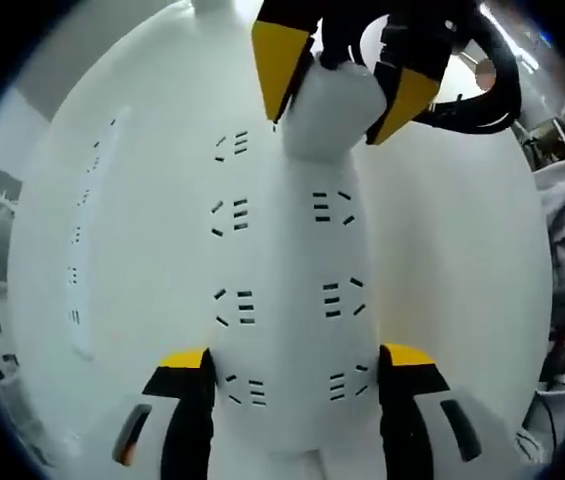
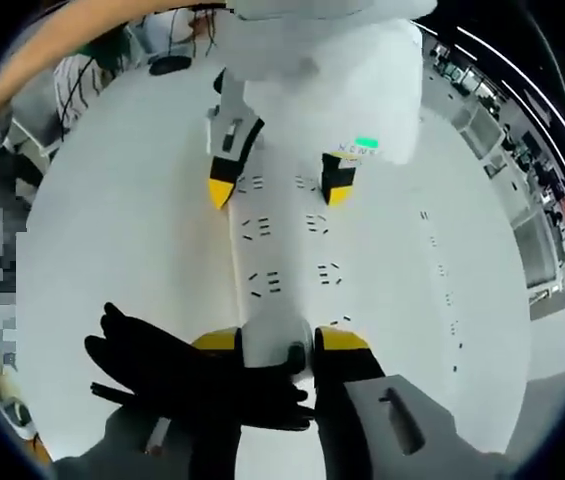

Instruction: Straighten the power strip on the desk, plug the charger into it

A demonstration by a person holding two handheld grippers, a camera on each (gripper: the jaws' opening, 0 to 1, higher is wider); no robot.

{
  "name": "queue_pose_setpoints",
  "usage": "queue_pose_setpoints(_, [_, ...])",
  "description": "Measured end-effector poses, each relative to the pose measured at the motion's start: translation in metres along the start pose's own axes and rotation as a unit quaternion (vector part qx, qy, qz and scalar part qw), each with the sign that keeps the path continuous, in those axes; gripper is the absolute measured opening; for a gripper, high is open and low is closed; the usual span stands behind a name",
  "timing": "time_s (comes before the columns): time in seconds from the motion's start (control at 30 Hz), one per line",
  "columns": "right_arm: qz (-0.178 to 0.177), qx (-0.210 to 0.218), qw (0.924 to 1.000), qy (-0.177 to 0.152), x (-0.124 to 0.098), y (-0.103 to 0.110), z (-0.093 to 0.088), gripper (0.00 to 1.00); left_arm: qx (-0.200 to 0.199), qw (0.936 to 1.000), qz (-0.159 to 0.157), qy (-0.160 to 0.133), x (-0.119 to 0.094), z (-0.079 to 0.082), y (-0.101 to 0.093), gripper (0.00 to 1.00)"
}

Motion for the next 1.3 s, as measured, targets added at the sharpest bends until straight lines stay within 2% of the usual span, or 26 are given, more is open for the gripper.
queue_pose_setpoints(0.13, [-0.004,-0.002,1.0000,-0.002,0.000,0.000,-0.001,0.24,-0.040,0.9977,0.014,-0.053,0.000,-0.004,-0.001,0.67])
queue_pose_setpoints(0.23, [-0.003,0.002,1.0000,-0.005,0.000,-0.001,-0.001,0.24,-0.033,0.9940,0.038,-0.097,-0.002,-0.008,-0.004,0.67])
queue_pose_setpoints(0.4, [-0.006,0.006,0.9999,0.007,-0.002,0.004,0.000,0.24,-0.044,0.9906,0.058,-0.115,-0.004,-0.011,-0.008,0.65])
queue_pose_setpoints(0.57, [-0.010,-0.003,0.9999,-0.006,-0.002,0.004,-0.002,0.25,-0.061,0.9845,0.080,-0.143,-0.006,-0.013,-0.011,0.64])
queue_pose_setpoints(0.67, [-0.031,-0.026,0.9988,-0.028,-0.001,0.006,-0.002,0.25,-0.073,0.9777,0.092,-0.174,-0.009,-0.015,-0.014,0.61])
queue_pose_setpoints(0.73, [-0.049,-0.044,0.9967,-0.048,-0.001,0.007,-0.005,0.25,-0.085,0.9694,0.102,-0.206,-0.015,-0.017,-0.019,0.54])
queue_pose_setpoints(0.77, [-0.050,-0.047,0.9961,-0.055,-0.001,0.008,-0.005,0.26,-0.090,0.9656,0.095,-0.225,-0.020,-0.020,-0.026,0.50])
queue_pose_setpoints(0.87, [-0.057,-0.035,0.9932,-0.095,0.001,0.008,-0.006,0.27,-0.092,0.9501,0.112,-0.277,-0.028,-0.025,-0.034,0.49])
queue_pose_setpoints(0.9, [-0.058,-0.032,0.9923,-0.105,0.001,0.007,-0.006,0.28,-0.095,0.9471,0.110,-0.286,-0.029,-0.027,-0.036,0.49])
queue_pose_setpoints(0.93, [-0.055,-0.026,0.9905,-0.123,0.002,0.008,-0.005,0.31,-0.101,0.9443,0.109,-0.293,-0.030,-0.032,-0.040,0.49])
queue_pose_setpoints(1.0, [-0.054,-0.019,0.9887,-0.138,0.003,0.010,-0.005,0.36,-0.102,0.9407,0.116,-0.302,-0.030,-0.038,-0.044,0.50])
queue_pose_setpoints(1.07, [-0.059,-0.017,0.9873,-0.147,0.003,0.009,-0.005,0.37,-0.104,0.9350,0.119,-0.318,-0.031,-0.042,-0.045,0.51])
queue_pose_setpoints(1.23, [-0.071,-0.014,0.9835,-0.166,0.003,0.008,-0.006,0.37,-0.095,0.9291,0.133,-0.332,-0.032,-0.045,-0.043,0.55])
queue_pose_setpoints(1.3, [-0.076,-0.009,0.9813,-0.177,0.002,0.007,-0.005,0.37,-0.091,0.9242,0.145,-0.341,-0.034,-0.044,-0.043,0.56])
Point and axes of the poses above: the point that each gripper's makers call its tool centre point, and the gripper's own axes: x roughly forward along the fingers, y roughly to its left, z roughly out of its top, the point moved 7 cm from there along -x, roughly backward along the fingers, and after that the axes turned 1 degree about x, right-handed, at the moved point
